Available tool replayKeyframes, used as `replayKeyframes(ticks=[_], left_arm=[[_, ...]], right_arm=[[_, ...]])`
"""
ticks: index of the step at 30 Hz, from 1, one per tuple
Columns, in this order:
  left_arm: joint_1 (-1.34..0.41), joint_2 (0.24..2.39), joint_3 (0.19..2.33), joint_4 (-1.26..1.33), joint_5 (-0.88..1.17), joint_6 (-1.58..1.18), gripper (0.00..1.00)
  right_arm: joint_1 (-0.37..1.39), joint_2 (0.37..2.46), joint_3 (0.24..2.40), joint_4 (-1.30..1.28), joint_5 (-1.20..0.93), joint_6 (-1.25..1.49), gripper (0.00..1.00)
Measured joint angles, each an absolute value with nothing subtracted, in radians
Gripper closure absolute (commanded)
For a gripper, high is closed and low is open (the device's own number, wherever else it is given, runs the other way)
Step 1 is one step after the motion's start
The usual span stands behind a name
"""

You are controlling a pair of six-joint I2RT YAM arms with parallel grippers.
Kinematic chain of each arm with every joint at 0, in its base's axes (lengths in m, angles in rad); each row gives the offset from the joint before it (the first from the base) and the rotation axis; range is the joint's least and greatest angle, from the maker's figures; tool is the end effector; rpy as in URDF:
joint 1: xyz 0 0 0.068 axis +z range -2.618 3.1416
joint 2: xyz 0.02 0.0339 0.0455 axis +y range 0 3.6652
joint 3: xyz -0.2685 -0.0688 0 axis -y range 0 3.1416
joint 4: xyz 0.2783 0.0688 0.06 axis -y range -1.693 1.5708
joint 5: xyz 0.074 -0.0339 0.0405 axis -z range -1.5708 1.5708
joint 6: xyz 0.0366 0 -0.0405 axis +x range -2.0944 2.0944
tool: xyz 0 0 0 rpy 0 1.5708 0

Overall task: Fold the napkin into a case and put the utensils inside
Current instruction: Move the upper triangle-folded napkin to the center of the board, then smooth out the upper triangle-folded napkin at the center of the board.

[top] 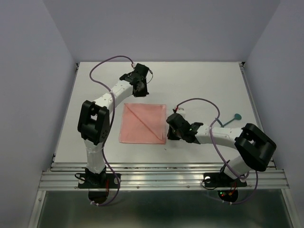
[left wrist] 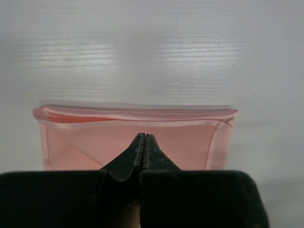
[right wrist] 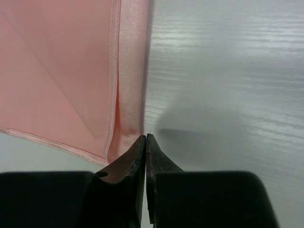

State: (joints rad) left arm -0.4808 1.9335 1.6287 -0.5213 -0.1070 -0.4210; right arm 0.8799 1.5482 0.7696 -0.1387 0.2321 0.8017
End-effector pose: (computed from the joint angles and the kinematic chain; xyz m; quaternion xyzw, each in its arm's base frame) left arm 0.4217 -0.2156 0.2571 0.0084 0.9303 -0.1135 0.3487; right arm 0.2109 0.2419 0.1422 0.0004 0.9415 0.1644 0.2943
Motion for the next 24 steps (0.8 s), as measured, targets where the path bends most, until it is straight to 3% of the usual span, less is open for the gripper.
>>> replayKeyframes(ticks=[4,7,15,24], left_arm=[[-0.518,1.972,1.673,-0.536,-0.105,-0.429,0.75],[-0.565,2.012,1.729,-0.547,-0.107,-0.436,0.63],[-0.675,2.107,1.841,-0.58,-0.126,-0.453,0.3],[-0.783,2.267,1.991,-0.642,-0.274,-0.487,0.32]], right_arm=[[0.844,1.441,0.741,-0.181,0.285,0.81,0.9],[0.718,1.359,0.722,-0.191,0.301,0.807,0.87],[0.509,1.356,0.722,-0.199,0.244,0.756,0.83],[0.464,1.378,0.722,-0.199,0.172,0.732,0.76]])
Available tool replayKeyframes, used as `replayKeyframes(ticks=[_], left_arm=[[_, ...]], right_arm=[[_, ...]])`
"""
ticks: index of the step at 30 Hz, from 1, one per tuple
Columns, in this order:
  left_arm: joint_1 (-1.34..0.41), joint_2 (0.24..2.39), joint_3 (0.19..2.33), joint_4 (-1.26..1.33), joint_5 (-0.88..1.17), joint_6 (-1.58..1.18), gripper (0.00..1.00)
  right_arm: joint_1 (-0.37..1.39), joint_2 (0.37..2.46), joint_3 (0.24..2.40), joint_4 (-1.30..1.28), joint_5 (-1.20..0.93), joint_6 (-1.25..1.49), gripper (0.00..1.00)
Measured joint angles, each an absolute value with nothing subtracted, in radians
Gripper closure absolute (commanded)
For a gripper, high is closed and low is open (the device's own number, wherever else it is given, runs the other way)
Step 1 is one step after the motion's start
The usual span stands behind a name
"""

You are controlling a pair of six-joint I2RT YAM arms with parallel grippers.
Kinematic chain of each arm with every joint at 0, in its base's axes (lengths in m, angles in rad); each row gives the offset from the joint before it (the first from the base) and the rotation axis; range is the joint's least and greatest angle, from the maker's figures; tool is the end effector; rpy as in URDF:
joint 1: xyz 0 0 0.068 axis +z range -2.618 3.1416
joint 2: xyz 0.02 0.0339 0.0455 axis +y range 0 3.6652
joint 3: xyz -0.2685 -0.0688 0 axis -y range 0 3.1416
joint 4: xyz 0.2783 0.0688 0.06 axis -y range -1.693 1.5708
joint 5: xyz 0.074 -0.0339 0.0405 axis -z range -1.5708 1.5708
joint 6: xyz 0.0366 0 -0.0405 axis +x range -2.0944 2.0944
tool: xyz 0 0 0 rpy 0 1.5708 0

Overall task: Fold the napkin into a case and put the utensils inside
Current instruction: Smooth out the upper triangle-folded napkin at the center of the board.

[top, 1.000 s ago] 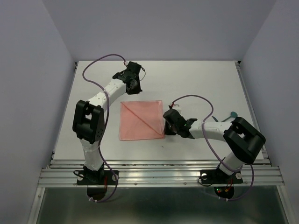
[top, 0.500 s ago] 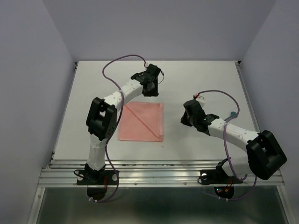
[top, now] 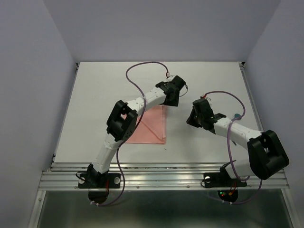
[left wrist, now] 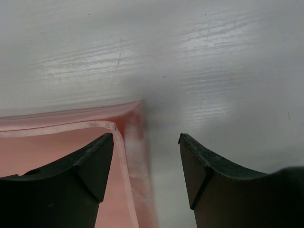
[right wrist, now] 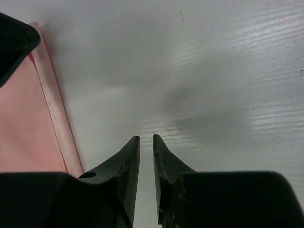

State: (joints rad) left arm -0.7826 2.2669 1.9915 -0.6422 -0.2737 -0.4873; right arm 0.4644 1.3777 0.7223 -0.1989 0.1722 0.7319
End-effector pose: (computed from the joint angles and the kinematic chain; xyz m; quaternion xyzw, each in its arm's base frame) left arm 0.3918 -0.3756 0.2148 0.0947 0.9345 -0.0845 0.3325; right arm 0.2692 0.1278 0.1720 0.1543 0.9207 0.1302 0.3340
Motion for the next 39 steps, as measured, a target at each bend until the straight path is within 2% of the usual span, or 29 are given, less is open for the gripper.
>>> replayKeyframes(ticks=[6,14,30,39], left_arm=[[-0.818,2.314,2.01,-0.685,-0.371,-0.501,0.37],[-0.827,2.32,2.009,-0.7,-0.455,-0.507,0.37],[-0.845,2.358,2.004,-0.701,-0.476,-0.506,0.38],[-0.847,2.376,2.004,-0.698,-0.487,-0.5,0.44]], right_arm=[[0.464,1.379,0.722,-0.199,0.15,0.728,0.75],[0.464,1.388,0.722,-0.199,0.133,0.719,0.74],[0.464,1.399,0.736,-0.218,0.107,0.688,0.73],[0.464,1.407,0.74,-0.221,0.096,0.688,0.73]])
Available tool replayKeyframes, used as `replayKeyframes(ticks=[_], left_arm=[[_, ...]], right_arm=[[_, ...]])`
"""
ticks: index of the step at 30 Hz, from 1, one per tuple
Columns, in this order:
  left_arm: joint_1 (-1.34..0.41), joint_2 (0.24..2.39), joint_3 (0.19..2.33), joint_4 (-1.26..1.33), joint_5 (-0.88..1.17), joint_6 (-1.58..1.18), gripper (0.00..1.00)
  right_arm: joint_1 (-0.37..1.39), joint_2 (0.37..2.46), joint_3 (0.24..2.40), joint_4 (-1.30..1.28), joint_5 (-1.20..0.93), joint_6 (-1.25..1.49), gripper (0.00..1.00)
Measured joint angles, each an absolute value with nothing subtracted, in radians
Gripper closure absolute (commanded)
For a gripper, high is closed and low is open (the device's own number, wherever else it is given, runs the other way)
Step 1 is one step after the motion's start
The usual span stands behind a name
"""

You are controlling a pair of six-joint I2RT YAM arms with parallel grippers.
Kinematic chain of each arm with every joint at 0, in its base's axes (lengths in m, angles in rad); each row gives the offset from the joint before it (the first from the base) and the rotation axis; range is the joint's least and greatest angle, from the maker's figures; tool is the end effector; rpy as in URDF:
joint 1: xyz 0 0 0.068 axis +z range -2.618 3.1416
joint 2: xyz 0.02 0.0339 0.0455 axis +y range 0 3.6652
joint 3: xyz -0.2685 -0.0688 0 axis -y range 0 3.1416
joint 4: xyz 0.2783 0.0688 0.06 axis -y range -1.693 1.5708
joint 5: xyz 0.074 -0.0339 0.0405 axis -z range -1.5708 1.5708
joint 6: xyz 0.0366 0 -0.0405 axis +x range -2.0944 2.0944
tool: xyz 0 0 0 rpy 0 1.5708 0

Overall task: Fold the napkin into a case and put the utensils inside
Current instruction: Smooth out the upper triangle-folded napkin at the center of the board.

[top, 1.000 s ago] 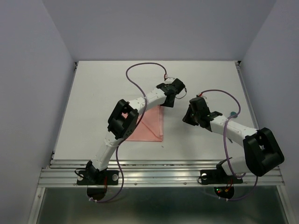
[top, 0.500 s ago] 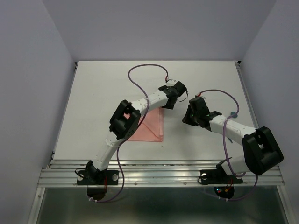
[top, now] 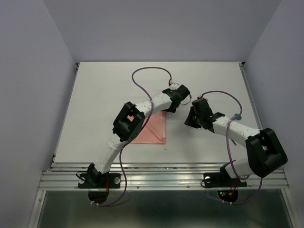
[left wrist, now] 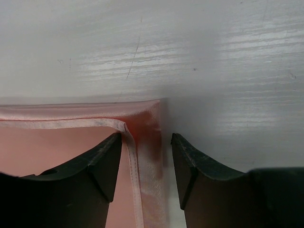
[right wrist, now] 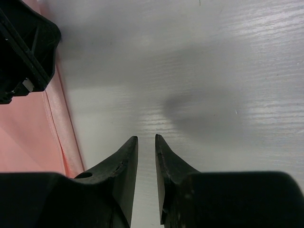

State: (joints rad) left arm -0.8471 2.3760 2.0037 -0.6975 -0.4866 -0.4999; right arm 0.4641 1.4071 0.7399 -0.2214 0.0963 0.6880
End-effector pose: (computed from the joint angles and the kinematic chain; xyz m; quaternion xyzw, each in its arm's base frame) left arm 0.3742 -0.3976 0.1609 0.1036 0.9364 0.0324 0.3336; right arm 0.2713 0.1319 0.1676 0.1212 0.9336 0.1440 0.3049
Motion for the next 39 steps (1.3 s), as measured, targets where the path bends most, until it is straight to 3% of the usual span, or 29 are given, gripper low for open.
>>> replayKeyframes(ticks=[6,23,37,39], left_arm=[[-0.851,2.381,2.004,-0.693,-0.498,-0.499,0.5],[-0.846,2.344,1.917,-0.594,-0.491,-0.49,0.52],[-0.836,2.311,1.866,-0.583,-0.511,-0.499,0.47],[-0.836,2.299,1.85,-0.588,-0.514,-0.499,0.46]], right_arm=[[0.464,1.407,0.74,-0.22,0.097,0.689,0.73],[0.464,1.407,0.725,-0.208,0.097,0.703,0.73],[0.464,1.408,0.714,-0.182,0.082,0.707,0.72],[0.464,1.415,0.707,-0.153,0.052,0.707,0.66]])
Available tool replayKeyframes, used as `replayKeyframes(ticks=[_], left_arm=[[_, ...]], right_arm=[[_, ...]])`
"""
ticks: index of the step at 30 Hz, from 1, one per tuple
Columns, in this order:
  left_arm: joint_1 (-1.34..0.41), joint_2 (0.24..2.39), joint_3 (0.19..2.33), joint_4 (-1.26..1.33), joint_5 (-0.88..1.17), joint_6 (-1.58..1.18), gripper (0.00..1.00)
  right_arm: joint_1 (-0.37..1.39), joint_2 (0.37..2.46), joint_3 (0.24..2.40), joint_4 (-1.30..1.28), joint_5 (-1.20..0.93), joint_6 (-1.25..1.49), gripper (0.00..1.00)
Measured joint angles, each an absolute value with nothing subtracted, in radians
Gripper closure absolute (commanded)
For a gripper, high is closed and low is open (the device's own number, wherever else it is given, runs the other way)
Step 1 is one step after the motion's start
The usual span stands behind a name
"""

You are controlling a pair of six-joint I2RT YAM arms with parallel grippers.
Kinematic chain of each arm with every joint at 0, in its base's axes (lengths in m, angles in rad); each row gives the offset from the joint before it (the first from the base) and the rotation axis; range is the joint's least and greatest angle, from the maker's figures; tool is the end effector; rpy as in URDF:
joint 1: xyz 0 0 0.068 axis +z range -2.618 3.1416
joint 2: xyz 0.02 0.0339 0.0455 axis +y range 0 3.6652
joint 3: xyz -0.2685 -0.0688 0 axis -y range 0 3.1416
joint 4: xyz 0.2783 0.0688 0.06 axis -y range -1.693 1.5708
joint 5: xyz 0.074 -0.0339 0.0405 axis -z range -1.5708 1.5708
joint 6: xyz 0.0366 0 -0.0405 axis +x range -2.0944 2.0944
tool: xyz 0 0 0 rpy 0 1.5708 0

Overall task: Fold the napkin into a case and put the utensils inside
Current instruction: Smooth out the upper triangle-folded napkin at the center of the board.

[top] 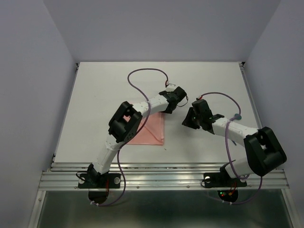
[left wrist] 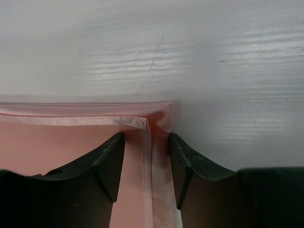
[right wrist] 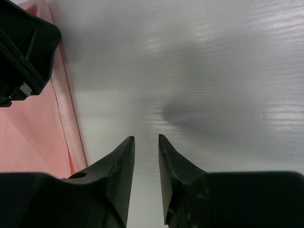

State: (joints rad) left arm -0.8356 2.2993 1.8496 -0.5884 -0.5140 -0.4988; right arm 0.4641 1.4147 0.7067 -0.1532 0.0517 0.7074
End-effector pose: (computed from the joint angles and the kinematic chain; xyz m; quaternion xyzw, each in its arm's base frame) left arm 0.3683 -0.3805 0.1557 0.0904 0.9311 0.0351 0.3517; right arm 0.2698 0.1329 0.1595 0.1227 0.9294 0.1718 0.3028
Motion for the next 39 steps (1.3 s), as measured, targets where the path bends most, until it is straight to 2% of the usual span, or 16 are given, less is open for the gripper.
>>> replayKeyframes(ticks=[2,7,20,28,39], left_arm=[[-0.836,2.287,1.835,-0.606,-0.516,-0.498,0.46],[-0.825,2.249,1.823,-0.635,-0.479,-0.488,0.46],[-0.782,2.102,1.847,-0.639,-0.378,-0.457,0.46],[-0.704,2.001,1.725,-0.617,-0.323,-0.458,0.46],[-0.673,1.974,1.693,-0.599,-0.3,-0.458,0.45]], right_arm=[[0.464,1.424,0.698,-0.122,0.008,0.708,0.59],[0.475,1.453,0.646,0.003,-0.128,0.749,0.52],[0.595,1.568,0.641,0.167,-0.228,0.864,0.51],[0.618,1.613,0.676,0.189,-0.242,0.879,0.51],[0.674,1.665,0.686,0.258,-0.28,0.929,0.54]])
